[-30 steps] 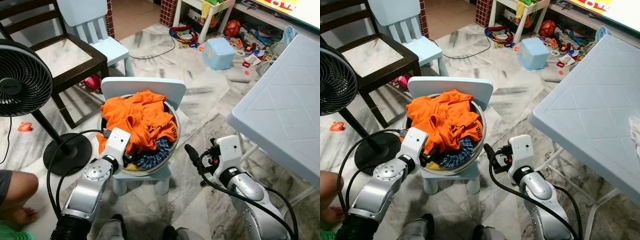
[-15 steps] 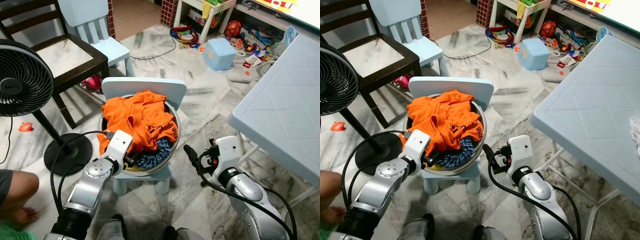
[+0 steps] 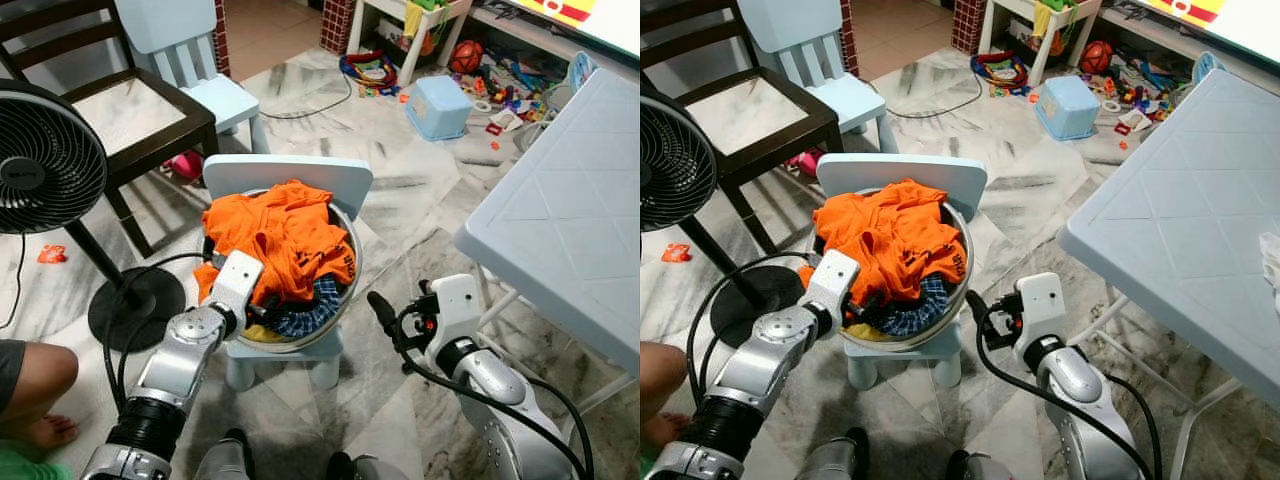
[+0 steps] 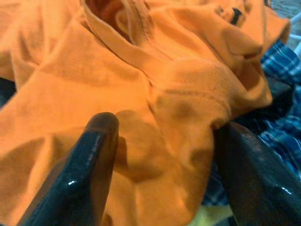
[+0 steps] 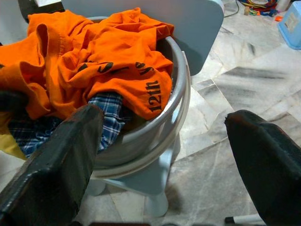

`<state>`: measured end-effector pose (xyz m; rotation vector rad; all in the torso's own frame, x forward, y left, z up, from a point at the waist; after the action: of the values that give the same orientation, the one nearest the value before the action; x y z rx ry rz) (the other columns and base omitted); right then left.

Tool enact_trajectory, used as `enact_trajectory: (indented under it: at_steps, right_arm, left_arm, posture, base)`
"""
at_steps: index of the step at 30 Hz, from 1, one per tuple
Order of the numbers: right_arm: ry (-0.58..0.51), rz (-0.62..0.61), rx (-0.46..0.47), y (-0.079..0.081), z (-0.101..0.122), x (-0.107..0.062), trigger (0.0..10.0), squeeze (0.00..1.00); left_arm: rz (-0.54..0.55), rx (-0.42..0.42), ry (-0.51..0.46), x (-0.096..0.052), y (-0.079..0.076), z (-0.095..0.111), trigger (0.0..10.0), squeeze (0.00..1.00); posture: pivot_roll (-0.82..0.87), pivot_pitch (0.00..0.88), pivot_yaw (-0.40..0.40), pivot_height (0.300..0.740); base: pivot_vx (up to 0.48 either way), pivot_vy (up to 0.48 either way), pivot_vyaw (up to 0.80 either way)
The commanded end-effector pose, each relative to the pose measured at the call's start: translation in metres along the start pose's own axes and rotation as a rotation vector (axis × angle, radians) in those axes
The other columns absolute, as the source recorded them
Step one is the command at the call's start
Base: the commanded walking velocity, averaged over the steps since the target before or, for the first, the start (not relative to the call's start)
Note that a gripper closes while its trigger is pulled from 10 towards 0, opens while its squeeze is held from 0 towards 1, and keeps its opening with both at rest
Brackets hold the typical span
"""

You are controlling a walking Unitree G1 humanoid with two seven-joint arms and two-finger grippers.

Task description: Hang hanger

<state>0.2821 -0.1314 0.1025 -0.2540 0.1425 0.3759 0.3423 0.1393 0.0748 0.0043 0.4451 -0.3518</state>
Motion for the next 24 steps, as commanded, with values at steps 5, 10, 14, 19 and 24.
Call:
enact_trajectory:
  at_steps: [5, 10, 14, 19, 24]
  right_arm:
    - [0.012, -0.004, 0.007, 0.000, -0.002, -0.002, 10.0, 0.00]
    - [0.012, -0.002, 0.006, 0.001, -0.002, -0.003, 10.0, 0.00]
    - [0.014, -0.004, 0.006, 0.001, -0.002, -0.003, 10.0, 0.00]
    - [0.014, -0.003, 0.015, 0.002, -0.002, -0.003, 10.0, 0.00]
    - [0.006, 0.002, 0.041, 0.002, -0.001, -0.004, 10.0, 0.00]
  left_arm:
    - [-0.072, -0.010, 0.004, 0.005, -0.011, -0.002, 0.0, 0.00]
    - [-0.092, 0.005, 0.007, 0.008, -0.015, -0.001, 0.0, 0.00]
    - [-0.104, 0.011, 0.013, 0.010, -0.016, -0.001, 0.0, 0.00]
    - [-0.135, 0.025, 0.056, 0.009, -0.018, -0.009, 0.0, 0.00]
    - [-0.141, 0.031, 0.063, 0.009, -0.018, -0.011, 0.0, 0.00]
  posture:
    - [0.04, 0.181, -0.091, 0.740]
    - [0.03, 0.188, -0.090, 0.740]
    - [0.03, 0.191, -0.088, 0.740]
    - [0.03, 0.195, -0.086, 0.740]
    - [0.04, 0.195, -0.086, 0.740]
  base:
    - [0.000, 0.000, 0.00]
    - [0.000, 0.000, 0.00]
    - [0.000, 0.000, 0.00]
    - [0.000, 0.000, 0.00]
    - [0.000, 0.000, 0.00]
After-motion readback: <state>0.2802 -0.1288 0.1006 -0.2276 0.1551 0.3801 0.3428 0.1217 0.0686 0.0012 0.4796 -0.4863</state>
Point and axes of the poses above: a point about 5 cm out from each wrist's last joint towards the gripper, its own x axis pointing out of the wrist towards the gripper, its own z axis along the axis of the wrist's last joint, y = z × x, the point moved 2 cm from there along x, pointing out of the wrist towards the gripper, and after that the axes turned 15 degrees about -x, right-handed, at the moved point
